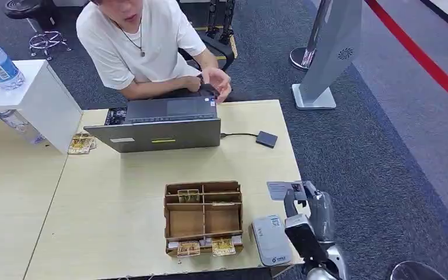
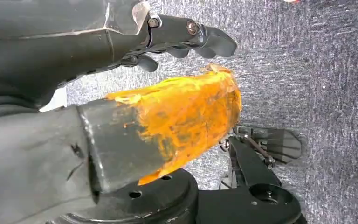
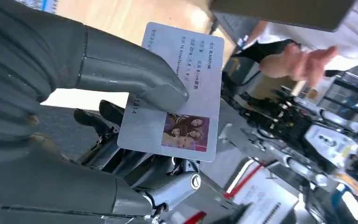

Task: Pass the card to the sensor for recognition and then transmit it.

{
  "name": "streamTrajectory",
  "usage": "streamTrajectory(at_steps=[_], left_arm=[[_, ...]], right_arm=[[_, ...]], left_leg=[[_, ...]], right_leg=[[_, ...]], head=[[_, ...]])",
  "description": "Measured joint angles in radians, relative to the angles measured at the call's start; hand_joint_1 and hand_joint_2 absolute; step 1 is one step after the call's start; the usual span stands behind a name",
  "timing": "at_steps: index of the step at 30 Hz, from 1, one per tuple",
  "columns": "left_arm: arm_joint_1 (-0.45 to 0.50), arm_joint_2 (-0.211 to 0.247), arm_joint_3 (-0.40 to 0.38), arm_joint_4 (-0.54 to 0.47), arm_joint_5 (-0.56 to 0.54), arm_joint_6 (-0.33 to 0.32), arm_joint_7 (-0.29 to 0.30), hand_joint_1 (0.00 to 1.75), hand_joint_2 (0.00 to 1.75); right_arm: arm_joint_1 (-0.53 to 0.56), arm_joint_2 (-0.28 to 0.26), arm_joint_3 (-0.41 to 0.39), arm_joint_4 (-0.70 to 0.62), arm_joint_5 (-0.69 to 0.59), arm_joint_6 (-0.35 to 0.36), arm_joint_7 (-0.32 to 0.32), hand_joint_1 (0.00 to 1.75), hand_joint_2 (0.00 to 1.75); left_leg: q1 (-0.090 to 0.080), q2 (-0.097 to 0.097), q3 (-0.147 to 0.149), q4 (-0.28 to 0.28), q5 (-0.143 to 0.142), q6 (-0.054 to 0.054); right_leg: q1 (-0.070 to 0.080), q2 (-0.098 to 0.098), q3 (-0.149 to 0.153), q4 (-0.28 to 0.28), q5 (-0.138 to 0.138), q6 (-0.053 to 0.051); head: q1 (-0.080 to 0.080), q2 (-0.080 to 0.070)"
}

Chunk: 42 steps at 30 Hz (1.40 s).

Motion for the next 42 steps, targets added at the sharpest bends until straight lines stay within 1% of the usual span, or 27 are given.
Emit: streamTrajectory(at_steps=[7,11,16,22,28,31,36,37,38,42], left_arm=[[0.0,0.0,0.0,0.0,-0.018,-0.009,0.008,0.0,0.0],[0.0,0.001,0.0,0.0,-0.035,-0.016,0.01,0.0,0.0],[-0.001,0.001,0.0,0.0,-0.048,-0.021,0.012,0.0,0.0],[-0.001,0.0,0.0,0.0,-0.067,-0.037,0.015,0.0,0.0],[-0.001,-0.005,0.0,0.0,-0.086,-0.048,0.019,0.0,0.0],[-0.002,-0.006,0.0,0.0,-0.092,-0.052,0.02,0.0,0.0],[-0.002,-0.01,0.0,0.0,-0.105,-0.055,0.021,0.0,0.0],[-0.002,-0.011,0.0,0.0,-0.106,-0.055,0.021,0.0,0.0],[-0.002,-0.011,0.0,0.0,-0.106,-0.055,0.021,0.0,0.0],[-0.003,-0.012,0.0,0.0,-0.109,-0.055,0.021,0.0,0.0]], right_arm=[[-0.038,0.005,0.057,-0.014,0.074,-0.046,0.008,1.75,1.75],[-0.074,0.011,0.093,-0.008,0.151,-0.076,0.027,1.75,1.75],[-0.123,0.032,0.115,0.014,0.264,-0.08,0.037,1.75,1.75],[-0.166,0.081,0.114,0.046,0.445,-0.08,0.033,1.75,1.75],[-0.199,0.138,0.088,0.067,0.616,-0.08,0.021,1.75,1.75],[-0.213,0.159,0.076,0.073,0.691,-0.08,0.032,1.75,1.75],[-0.227,0.164,0.071,0.081,0.785,-0.08,0.083,1.75,1.75],[-0.229,0.164,0.071,0.082,0.796,-0.08,0.095,1.2,1.75],[-0.233,0.164,0.071,0.084,0.807,-0.08,0.11,0.0,1.75],[-0.243,0.164,0.074,0.098,0.827,-0.08,0.152,0.0,1.75]], left_leg=[[0.0,0.0,0.0,0.0,0.0,0.0],[0.0,0.0,0.0,0.0,0.0,0.0],[0.0,0.0,0.0,0.0,0.0,0.0],[0.0,0.0,0.0,0.0,0.0,0.0],[0.0,0.0,0.0,0.0,0.0,0.0],[0.0,0.0,0.0,0.0,0.0,0.0],[0.0,0.0,0.0,0.0,0.0,0.0],[0.0,0.0,0.0,0.0,0.0,0.0],[0.0,0.0,0.0,0.0,0.0,0.0],[0.0,0.0,0.0,0.0,0.0,0.0]], right_leg=[[0.0,0.0,0.0,0.0,0.0,0.0],[0.0,0.0,0.0,0.0,0.0,0.0],[0.0,0.0,0.0,0.0,0.0,0.0],[0.0,0.0,0.0,0.0,0.0,0.0],[0.0,0.0,0.0,0.001,0.0,0.0],[0.0,0.0,0.0,0.0,0.0,0.0],[0.0,0.0,0.0,0.0,0.0,0.0],[0.0,0.0,0.0,0.0,0.0,0.0],[0.0,0.0,0.0,0.0,0.0,0.0],[0.0,0.0,0.0,0.0,0.0,0.0]], head=[[0.0,0.0],[0.0,0.0],[0.0,0.0],[0.0,0.0],[0.0,0.0],[0.0,0.0],[0.0,0.0],[0.0,0.0],[0.0,0.0],[0.0,0.0]])
